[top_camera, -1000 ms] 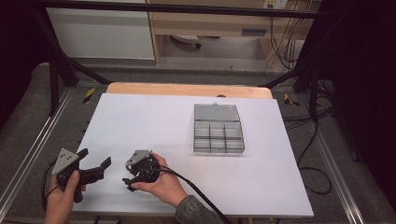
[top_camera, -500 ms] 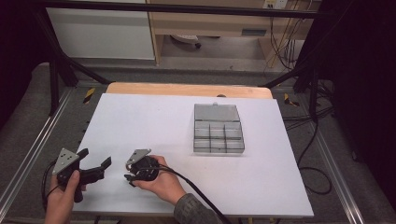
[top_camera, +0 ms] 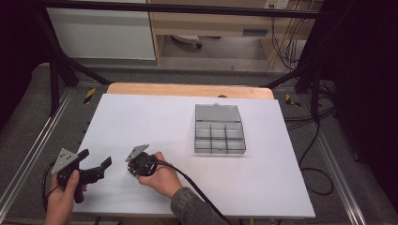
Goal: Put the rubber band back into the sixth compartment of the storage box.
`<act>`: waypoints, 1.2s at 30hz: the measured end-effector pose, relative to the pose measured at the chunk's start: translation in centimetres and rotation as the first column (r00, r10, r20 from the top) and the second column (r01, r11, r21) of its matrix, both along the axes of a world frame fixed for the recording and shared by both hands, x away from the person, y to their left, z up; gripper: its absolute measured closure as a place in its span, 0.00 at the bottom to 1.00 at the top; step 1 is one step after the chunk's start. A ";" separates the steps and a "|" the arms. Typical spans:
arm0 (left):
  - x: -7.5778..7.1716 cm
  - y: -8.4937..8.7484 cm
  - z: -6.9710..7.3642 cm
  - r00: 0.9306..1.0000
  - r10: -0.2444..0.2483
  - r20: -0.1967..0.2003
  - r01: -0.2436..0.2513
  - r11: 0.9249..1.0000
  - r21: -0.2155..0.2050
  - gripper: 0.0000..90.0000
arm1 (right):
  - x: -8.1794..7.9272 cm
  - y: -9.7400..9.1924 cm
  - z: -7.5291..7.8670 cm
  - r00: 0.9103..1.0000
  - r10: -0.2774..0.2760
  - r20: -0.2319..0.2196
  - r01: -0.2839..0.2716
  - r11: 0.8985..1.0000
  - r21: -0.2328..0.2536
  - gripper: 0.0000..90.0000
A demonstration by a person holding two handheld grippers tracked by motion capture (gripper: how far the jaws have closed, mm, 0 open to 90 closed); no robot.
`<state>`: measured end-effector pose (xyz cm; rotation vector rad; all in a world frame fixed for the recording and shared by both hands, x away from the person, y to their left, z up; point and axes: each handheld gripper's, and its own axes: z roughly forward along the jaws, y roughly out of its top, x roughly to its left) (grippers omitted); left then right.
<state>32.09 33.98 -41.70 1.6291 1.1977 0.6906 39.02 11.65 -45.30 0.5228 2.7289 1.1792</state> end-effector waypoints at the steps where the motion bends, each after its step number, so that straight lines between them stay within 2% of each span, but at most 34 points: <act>1: 0.0 0.1 0.1 1.000 0.000 0.000 0.000 1.000 0.006 0.06 | 0.0 0.0 0.0 1.000 -0.002 0.002 0.002 1.000 -0.001 0.94; 5: -0.1 0.3 0.1 1.000 0.012 0.006 -0.012 1.000 -0.005 0.06 | -0.3 -0.2 0.2 1.000 0.000 0.021 0.000 1.000 0.019 0.94; 11: -0.2 0.3 0.1 1.000 0.020 0.006 -0.020 1.000 -0.012 0.06 | -0.4 -0.7 1.3 0.999 0.018 0.046 -0.018 1.000 0.012 0.94; 17: -0.1 0.4 -0.2 0.999 0.037 -0.003 -0.037 0.999 0.004 0.06 | -0.3 -2.4 2.6 0.997 -0.006 0.071 0.003 0.999 0.048 0.94; 20: 0.0 0.3 -0.2 0.999 0.038 -0.005 -0.038 0.999 0.004 0.06 | -0.3 -3.0 2.9 0.997 -0.018 0.070 0.013 0.998 0.069 0.94; 26: -0.3 0.2 -0.2 1.000 0.026 -0.007 -0.026 1.000 0.004 0.06 | -0.1 -3.9 3.3 0.996 -0.037 0.080 0.032 0.997 0.066 0.94; 30: -0.5 0.3 0.2 1.000 0.018 0.015 -0.018 1.000 0.011 0.06 | 0.1 -4.3 3.4 0.994 -0.055 0.092 0.050 0.997 0.055 0.94; 36: -0.7 0.0 0.3 1.000 0.006 0.023 -0.006 1.000 0.022 0.06 | 0.3 -5.2 3.9 0.991 -0.089 0.100 0.081 0.993 0.081 0.94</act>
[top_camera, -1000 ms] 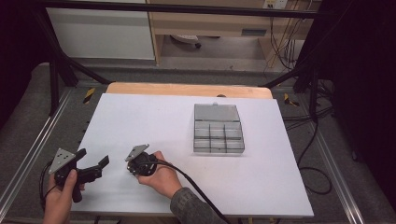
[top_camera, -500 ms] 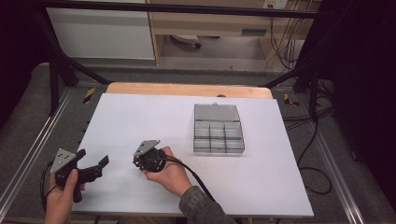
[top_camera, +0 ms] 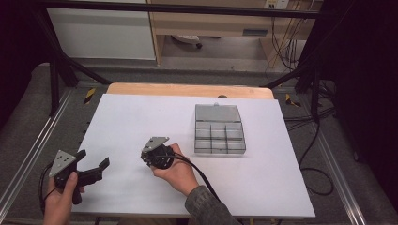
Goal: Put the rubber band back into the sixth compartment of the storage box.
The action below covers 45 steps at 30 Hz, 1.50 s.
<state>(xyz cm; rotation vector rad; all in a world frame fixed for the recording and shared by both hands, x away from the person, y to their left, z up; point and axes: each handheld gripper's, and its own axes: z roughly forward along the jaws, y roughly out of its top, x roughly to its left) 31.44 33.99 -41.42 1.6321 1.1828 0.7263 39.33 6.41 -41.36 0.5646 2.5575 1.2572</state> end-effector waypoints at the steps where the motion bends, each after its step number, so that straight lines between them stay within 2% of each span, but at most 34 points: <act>1: 0.0 -0.1 0.0 1.000 -0.001 0.000 0.001 1.000 0.002 0.06 | 0.0 -0.2 0.1 1.000 -0.006 0.002 0.006 1.000 0.007 0.94; 10: 0.0 -0.3 -0.1 1.000 -0.013 -0.007 0.013 1.000 0.009 0.06 | 0.7 -1.8 1.0 0.999 -0.040 0.011 0.039 0.999 0.033 0.94; 29: 0.1 -0.3 -0.1 1.000 -0.015 -0.011 0.015 1.000 0.019 0.06 | 1.8 -5.4 3.0 0.993 -0.117 0.026 0.114 0.989 0.099 0.94; 45: 0.1 -0.4 -0.2 1.000 -0.015 -0.014 0.016 1.000 0.023 0.06 | 2.5 -9.4 5.1 0.978 -0.201 0.054 0.191 0.971 0.145 0.94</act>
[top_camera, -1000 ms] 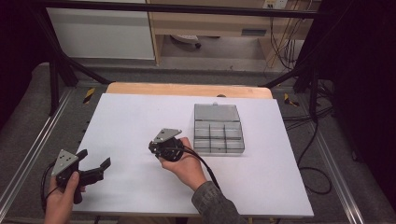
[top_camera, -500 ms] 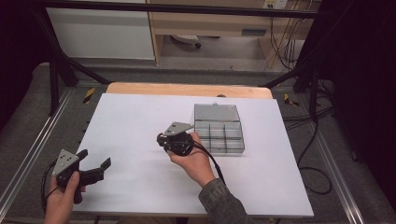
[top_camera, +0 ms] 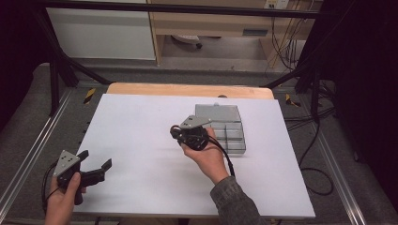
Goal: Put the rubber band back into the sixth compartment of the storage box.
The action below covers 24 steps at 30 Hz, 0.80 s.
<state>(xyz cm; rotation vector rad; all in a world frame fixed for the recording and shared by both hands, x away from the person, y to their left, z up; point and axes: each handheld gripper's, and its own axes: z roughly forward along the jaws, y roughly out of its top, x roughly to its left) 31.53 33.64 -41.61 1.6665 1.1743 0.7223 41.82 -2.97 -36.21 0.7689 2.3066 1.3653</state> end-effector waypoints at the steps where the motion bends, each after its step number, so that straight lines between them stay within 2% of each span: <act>1: 0.0 0.0 0.0 1.000 0.000 0.000 0.000 1.000 -0.003 0.06 | 0.0 -0.2 0.1 1.000 -0.005 0.002 0.005 1.000 0.002 0.94; 12: 0.0 -0.1 0.0 1.000 0.000 0.000 0.000 1.000 -0.004 0.06 | 0.2 -2.8 1.1 0.999 -0.046 0.021 0.046 0.999 0.012 0.94; 18: 0.0 -0.1 0.0 1.000 -0.007 0.007 0.007 1.000 -0.004 0.06 | 0.1 -4.4 1.4 0.997 -0.064 0.047 0.063 0.998 0.013 0.94; 24: 0.0 -0.3 0.0 1.000 -0.014 0.016 0.014 1.000 -0.004 0.06 | -0.1 -6.7 1.3 0.994 -0.091 0.053 0.088 0.995 0.055 0.94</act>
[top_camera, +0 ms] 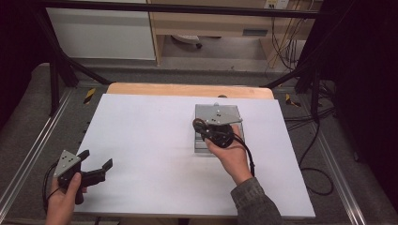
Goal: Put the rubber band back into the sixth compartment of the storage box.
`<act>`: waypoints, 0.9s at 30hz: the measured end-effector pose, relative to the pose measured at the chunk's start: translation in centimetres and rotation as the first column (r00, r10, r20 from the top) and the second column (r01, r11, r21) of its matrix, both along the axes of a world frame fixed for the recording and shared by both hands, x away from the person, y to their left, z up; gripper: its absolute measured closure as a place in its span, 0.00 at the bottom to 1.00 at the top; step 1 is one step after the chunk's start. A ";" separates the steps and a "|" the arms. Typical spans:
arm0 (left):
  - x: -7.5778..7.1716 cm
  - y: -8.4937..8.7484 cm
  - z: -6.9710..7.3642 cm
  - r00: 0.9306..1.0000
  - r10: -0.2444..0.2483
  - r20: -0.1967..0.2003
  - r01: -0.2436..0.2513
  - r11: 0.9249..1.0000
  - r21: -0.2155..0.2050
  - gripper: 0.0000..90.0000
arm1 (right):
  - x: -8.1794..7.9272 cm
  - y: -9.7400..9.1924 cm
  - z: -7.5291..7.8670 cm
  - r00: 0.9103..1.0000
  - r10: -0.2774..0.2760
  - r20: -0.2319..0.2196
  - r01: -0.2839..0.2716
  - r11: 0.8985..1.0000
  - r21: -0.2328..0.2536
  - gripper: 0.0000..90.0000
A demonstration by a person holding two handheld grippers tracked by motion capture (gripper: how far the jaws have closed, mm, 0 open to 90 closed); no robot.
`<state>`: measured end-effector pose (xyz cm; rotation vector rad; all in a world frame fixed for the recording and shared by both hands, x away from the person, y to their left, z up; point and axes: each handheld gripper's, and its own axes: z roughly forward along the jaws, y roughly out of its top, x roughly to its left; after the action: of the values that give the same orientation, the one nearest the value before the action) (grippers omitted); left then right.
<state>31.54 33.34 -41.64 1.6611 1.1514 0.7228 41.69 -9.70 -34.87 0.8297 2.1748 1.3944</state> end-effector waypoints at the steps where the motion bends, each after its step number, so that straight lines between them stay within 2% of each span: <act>1: 0.0 0.0 0.0 1.000 0.000 0.000 0.000 1.000 0.002 0.06 | 0.0 -0.5 -0.1 1.000 -0.006 -0.002 0.006 1.000 0.013 0.94; 4: 0.0 -0.1 -0.1 1.000 0.005 -0.001 -0.005 1.000 0.003 0.06 | -0.2 -2.1 -0.3 1.000 -0.024 0.004 0.024 0.999 0.046 0.94; 6: 0.0 -0.1 -0.2 1.000 0.007 -0.002 -0.007 1.000 0.005 0.06 | -0.2 -2.3 -0.3 1.000 -0.027 0.008 0.027 0.998 0.050 0.94; 13: 0.1 0.1 -0.3 1.000 0.018 -0.009 -0.018 1.000 0.003 0.06 | -0.4 -5.2 -0.9 0.997 -0.078 0.002 0.077 0.992 0.095 0.94; 19: 0.0 -0.1 -0.3 1.000 0.007 -0.010 -0.007 1.000 0.005 0.06 | -0.4 -6.6 -1.2 0.995 -0.103 -0.009 0.104 0.989 0.106 0.94; 27: 0.0 -0.1 -0.2 1.000 -0.003 -0.006 0.003 1.000 0.013 0.06 | -0.7 -8.2 -1.0 0.990 -0.139 -0.002 0.139 0.984 0.114 0.94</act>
<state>31.50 33.20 -41.81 1.6765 1.1501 0.7258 40.99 -17.92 -35.88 0.9969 2.0058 1.4587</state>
